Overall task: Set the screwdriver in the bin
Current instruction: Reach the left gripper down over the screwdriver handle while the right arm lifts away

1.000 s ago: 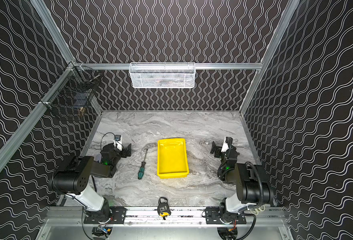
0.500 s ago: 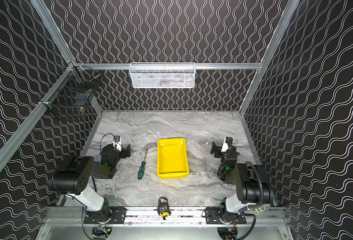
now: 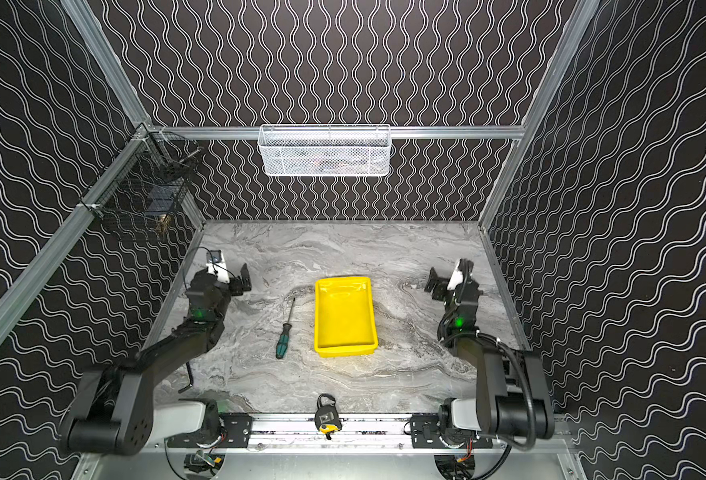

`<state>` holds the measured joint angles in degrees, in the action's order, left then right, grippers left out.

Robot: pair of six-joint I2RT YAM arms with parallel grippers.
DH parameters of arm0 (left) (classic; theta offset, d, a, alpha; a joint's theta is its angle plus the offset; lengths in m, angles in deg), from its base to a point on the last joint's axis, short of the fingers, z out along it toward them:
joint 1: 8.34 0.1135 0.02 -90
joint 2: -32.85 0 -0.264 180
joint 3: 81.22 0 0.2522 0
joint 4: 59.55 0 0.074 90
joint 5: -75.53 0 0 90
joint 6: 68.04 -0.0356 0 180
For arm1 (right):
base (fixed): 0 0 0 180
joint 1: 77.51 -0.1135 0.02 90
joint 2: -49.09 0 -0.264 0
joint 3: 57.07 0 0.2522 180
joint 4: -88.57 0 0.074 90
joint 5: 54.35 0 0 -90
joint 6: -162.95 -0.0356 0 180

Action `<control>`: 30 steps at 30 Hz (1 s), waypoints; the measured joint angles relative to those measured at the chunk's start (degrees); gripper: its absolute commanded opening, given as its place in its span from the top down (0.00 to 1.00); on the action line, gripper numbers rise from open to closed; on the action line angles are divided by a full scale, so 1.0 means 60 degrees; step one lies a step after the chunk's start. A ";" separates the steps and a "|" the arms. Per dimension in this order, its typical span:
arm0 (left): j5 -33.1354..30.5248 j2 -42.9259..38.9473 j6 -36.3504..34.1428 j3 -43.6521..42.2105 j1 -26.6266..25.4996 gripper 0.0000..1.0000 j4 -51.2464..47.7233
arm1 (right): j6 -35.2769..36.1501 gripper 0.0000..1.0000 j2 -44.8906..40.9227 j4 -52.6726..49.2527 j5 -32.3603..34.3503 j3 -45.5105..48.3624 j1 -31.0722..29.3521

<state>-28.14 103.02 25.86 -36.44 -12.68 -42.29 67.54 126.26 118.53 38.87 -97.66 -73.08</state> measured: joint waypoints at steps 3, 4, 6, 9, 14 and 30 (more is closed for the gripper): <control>-0.0393 -0.1013 0.1104 0.0954 -0.0015 0.01 -0.2142 | -0.0539 0.00 -0.0841 -0.1636 -0.0131 -0.0685 0.0036; -0.0379 -0.1242 0.1464 0.1275 -0.0029 0.01 -0.2936 | -0.0718 0.00 -0.1147 -0.2233 -0.0353 -0.0849 0.0029; -0.0240 -0.1504 0.2153 0.1774 -0.0087 0.01 -0.4280 | -0.1016 0.01 -0.1723 -0.3359 -0.0867 -0.1282 0.0029; 0.0164 -0.1585 0.2954 0.2313 -0.0157 0.01 -0.6164 | -0.1290 0.01 -0.2506 -0.4823 -0.1690 -0.2146 0.0022; 0.0954 -0.1158 0.3515 0.2816 -0.0313 0.01 -0.8670 | -0.1566 0.01 -0.3209 -0.6983 -0.2732 -0.3206 -0.0015; 0.1723 0.1701 0.3639 0.3778 -0.2816 0.03 -1.1428 | -0.1198 0.01 -0.2659 -0.9613 -0.5089 -0.3570 -0.0040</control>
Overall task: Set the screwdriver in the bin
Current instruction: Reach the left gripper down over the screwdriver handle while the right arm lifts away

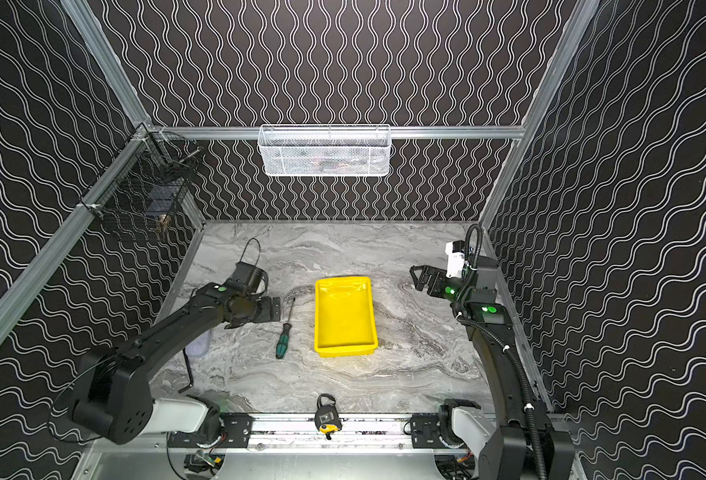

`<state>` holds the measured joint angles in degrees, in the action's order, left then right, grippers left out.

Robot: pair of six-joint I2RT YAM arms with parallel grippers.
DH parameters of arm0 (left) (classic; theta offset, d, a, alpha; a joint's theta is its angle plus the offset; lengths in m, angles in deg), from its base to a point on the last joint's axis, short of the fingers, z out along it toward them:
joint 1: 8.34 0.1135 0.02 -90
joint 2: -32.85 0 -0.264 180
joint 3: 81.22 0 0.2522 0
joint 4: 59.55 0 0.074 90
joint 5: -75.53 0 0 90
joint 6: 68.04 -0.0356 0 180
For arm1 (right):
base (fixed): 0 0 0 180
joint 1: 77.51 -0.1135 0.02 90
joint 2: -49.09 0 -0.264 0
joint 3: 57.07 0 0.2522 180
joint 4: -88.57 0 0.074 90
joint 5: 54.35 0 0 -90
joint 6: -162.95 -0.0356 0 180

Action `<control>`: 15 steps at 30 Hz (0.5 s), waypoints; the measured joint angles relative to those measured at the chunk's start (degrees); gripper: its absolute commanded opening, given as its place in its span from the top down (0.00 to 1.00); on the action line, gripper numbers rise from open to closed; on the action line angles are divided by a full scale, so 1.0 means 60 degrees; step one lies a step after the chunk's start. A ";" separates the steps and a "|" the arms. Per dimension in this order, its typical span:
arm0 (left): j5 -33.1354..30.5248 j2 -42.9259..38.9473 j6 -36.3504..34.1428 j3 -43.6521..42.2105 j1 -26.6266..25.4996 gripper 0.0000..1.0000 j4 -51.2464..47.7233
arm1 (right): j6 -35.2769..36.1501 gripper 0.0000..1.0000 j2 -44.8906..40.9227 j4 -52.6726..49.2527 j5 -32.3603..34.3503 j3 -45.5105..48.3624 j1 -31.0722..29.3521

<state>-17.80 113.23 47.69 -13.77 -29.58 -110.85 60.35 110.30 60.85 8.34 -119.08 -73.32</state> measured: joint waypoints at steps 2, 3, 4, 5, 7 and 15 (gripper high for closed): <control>-0.0022 0.0277 0.0109 0.0160 -0.0262 0.03 -0.0193 | 0.0036 0.01 0.0051 0.0000 -0.0087 0.0000 0.0000; -0.0018 0.0361 0.0171 0.0237 -0.0423 0.03 -0.0302 | 0.0040 0.01 0.0062 0.0000 -0.0124 0.0000 0.0000; -0.0015 0.0426 0.0197 0.0313 -0.0619 0.03 -0.0430 | 0.0040 0.01 0.0069 0.0004 -0.0146 0.0004 0.0000; -0.0004 0.0437 0.0251 0.0339 -0.0787 0.03 -0.0503 | 0.0044 0.01 0.0073 0.0015 -0.0168 0.0018 0.0000; 0.0055 0.0390 0.0448 0.0295 -0.1144 0.03 -0.0619 | 0.0069 0.01 0.0102 0.0018 -0.0211 0.0036 0.0000; 0.0066 0.0280 0.0973 -0.0481 -0.1614 0.09 -0.0608 | 0.0113 0.01 0.0142 0.0036 -0.0433 0.0066 0.0000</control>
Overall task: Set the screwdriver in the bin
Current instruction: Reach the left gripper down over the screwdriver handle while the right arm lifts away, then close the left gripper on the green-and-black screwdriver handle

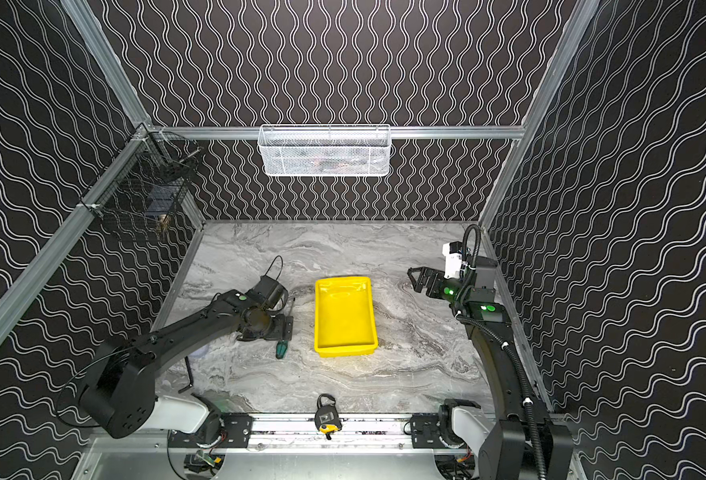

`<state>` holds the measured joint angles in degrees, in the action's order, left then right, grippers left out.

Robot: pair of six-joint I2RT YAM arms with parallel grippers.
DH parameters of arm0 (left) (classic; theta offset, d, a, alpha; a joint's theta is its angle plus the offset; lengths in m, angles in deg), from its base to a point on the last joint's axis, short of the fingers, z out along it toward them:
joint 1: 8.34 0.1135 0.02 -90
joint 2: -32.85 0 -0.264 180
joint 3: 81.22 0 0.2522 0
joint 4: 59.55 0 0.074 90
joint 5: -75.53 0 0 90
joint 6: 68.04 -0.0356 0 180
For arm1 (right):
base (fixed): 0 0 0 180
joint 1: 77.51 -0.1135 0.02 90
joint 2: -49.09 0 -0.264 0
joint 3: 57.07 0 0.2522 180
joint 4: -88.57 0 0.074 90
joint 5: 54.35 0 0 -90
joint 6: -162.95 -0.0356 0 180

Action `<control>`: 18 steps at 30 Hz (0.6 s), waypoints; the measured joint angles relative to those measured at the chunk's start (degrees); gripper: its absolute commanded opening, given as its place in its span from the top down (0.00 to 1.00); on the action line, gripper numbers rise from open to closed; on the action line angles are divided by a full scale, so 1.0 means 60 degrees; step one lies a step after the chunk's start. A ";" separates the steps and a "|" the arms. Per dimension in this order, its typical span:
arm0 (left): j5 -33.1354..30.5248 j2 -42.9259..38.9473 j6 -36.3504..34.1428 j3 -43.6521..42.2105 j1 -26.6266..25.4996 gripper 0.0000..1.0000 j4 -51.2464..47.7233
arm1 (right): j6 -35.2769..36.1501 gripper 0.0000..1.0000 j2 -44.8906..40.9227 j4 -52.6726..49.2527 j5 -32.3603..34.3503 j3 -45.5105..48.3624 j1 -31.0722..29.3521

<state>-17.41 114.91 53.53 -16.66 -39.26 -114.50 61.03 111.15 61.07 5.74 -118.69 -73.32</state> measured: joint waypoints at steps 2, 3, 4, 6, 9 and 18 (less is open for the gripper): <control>0.0000 0.0076 0.0033 -0.0113 -0.0076 0.10 0.0084 | 0.0000 0.01 0.0000 0.0000 -0.0055 0.0004 0.0000; 0.0000 0.0124 0.0047 -0.0164 -0.0113 0.10 0.0135 | 0.0000 0.01 0.0000 0.0000 -0.0073 0.0007 0.0000; 0.0011 0.0164 0.0080 -0.0208 -0.0146 0.11 0.0186 | 0.0004 0.01 0.0000 0.0000 -0.0087 0.0011 0.0000; 0.0004 0.0215 0.0178 -0.0255 -0.0197 0.13 0.0280 | 0.0055 0.01 0.0000 0.0004 -0.0109 0.0033 0.0000; -0.0011 0.0353 0.0178 -0.0317 -0.0244 0.19 0.0466 | 0.0069 0.01 -0.0011 0.0007 -0.0109 0.0080 0.0000; -0.0186 0.0696 0.0208 -0.0546 -0.0412 0.31 0.0798 | 0.0095 0.01 -0.0011 0.0007 -0.0113 0.0095 0.0000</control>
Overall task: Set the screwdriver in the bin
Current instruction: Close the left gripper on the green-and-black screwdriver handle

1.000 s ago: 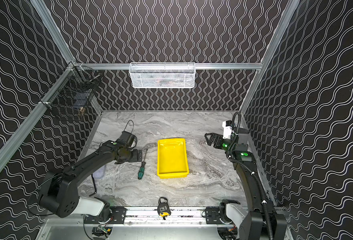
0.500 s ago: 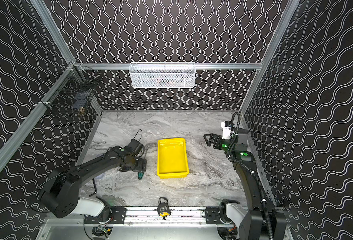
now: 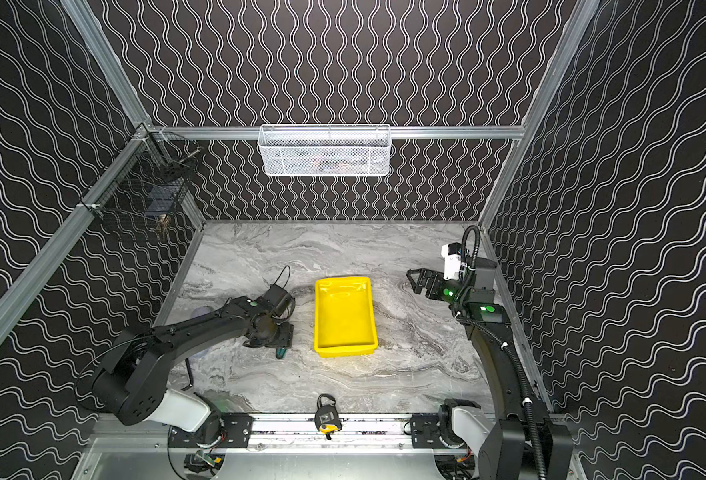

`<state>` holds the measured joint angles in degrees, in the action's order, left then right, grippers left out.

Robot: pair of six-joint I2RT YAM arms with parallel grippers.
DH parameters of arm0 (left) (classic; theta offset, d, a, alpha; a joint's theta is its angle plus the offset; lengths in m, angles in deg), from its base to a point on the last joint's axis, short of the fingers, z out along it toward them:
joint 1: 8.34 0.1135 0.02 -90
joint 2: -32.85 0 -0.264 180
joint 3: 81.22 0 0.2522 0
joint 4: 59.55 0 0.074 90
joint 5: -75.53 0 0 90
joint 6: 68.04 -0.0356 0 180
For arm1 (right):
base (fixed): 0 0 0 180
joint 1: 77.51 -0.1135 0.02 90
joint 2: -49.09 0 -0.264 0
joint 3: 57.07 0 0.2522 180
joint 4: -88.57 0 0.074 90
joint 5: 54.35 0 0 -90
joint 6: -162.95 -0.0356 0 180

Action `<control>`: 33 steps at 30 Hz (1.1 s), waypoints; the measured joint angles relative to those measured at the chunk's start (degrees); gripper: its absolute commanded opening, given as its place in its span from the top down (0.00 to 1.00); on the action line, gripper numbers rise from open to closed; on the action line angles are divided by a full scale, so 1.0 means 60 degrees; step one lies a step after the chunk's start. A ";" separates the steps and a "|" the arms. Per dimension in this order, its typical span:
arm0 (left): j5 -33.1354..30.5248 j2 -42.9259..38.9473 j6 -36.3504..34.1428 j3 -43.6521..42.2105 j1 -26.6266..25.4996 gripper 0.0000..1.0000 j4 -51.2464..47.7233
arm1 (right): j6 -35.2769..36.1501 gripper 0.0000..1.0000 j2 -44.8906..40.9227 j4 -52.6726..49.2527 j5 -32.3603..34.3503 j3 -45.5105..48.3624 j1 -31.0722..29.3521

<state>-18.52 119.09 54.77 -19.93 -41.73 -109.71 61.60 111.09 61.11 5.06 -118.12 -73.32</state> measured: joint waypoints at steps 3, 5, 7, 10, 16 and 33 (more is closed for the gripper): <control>-0.0047 0.0040 0.0029 -0.0047 -0.0018 0.32 0.0146 | 0.0000 0.01 0.0000 0.0000 -0.0022 0.0004 0.0000; -0.0084 0.0091 0.0033 -0.0076 -0.0044 0.34 0.0233 | 0.0000 0.01 0.0000 0.0000 -0.0022 0.0011 0.0000; -0.0120 0.0131 0.0036 -0.0149 -0.0066 0.36 0.0379 | 0.0004 0.01 0.0000 -0.0004 -0.0022 0.0011 0.0000; -0.0168 0.0204 0.0040 -0.0229 -0.0066 0.37 0.0557 | 0.0004 0.01 -0.0004 -0.0004 -0.0022 0.0011 0.0000; -0.0182 0.0248 0.0051 -0.0259 -0.0080 0.41 0.0805 | 0.0011 0.01 -0.0055 -0.0007 -0.0018 0.0011 0.0000; -0.0215 -0.0226 0.0219 -0.0226 -0.0146 1.00 0.0557 | 0.0044 0.01 -0.0066 -0.0011 -0.0018 0.0011 0.0000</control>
<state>-19.81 117.73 56.08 -21.29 -42.60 -106.37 61.86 110.69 61.05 4.95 -118.05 -73.32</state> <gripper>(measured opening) 0.087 0.992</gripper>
